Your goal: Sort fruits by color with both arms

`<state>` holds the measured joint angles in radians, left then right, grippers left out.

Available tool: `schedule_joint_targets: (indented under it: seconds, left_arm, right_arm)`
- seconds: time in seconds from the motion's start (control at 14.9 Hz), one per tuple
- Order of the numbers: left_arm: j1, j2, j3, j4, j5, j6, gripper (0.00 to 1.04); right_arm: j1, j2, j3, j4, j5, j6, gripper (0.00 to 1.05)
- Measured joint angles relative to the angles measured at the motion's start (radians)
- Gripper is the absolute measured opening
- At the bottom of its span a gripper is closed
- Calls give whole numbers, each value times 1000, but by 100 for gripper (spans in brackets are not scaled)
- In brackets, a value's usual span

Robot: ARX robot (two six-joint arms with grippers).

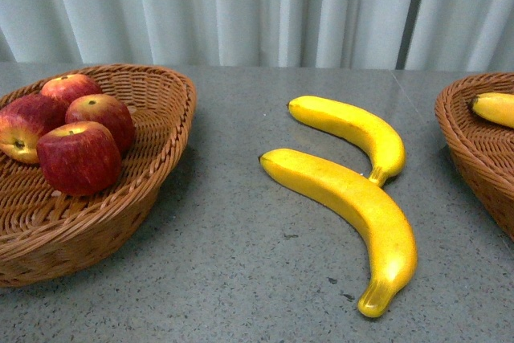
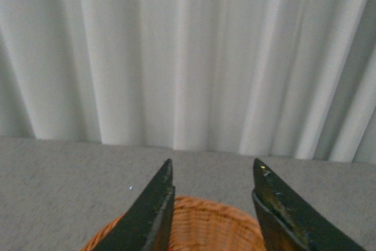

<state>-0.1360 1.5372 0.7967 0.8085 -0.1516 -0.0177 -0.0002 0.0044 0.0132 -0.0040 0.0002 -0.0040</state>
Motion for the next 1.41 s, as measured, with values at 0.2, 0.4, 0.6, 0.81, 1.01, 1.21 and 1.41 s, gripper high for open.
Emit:
schedule_joint_targets:
  seconds: [0.2, 0.4, 0.6, 0.81, 1.01, 1.21, 1.41]
  left_arm:
    - [29, -129, -293, 77, 50, -1, 1]
    - [35, -160, -328, 86, 53, 3, 2]
    - [49, -216, -382, 103, 61, 3, 2]
    - [58, -259, -427, 109, 68, 3, 2]
    - [66, -290, -467, 109, 72, 3, 2]
    - [69, -315, -502, 106, 79, 3, 2]
    - [104, -388, -566, 95, 138, 4, 2]
  right_arm:
    - [0, 0, 0, 0, 0, 0, 98]
    - [0, 0, 0, 0, 0, 0, 98]
    - [0, 0, 0, 0, 0, 0, 98]
    - [0, 0, 0, 0, 0, 0, 98]
    - [0, 0, 0, 0, 0, 0, 98]
    - [0, 0, 0, 0, 0, 0, 98]
    - [0, 0, 0, 0, 0, 0, 98]
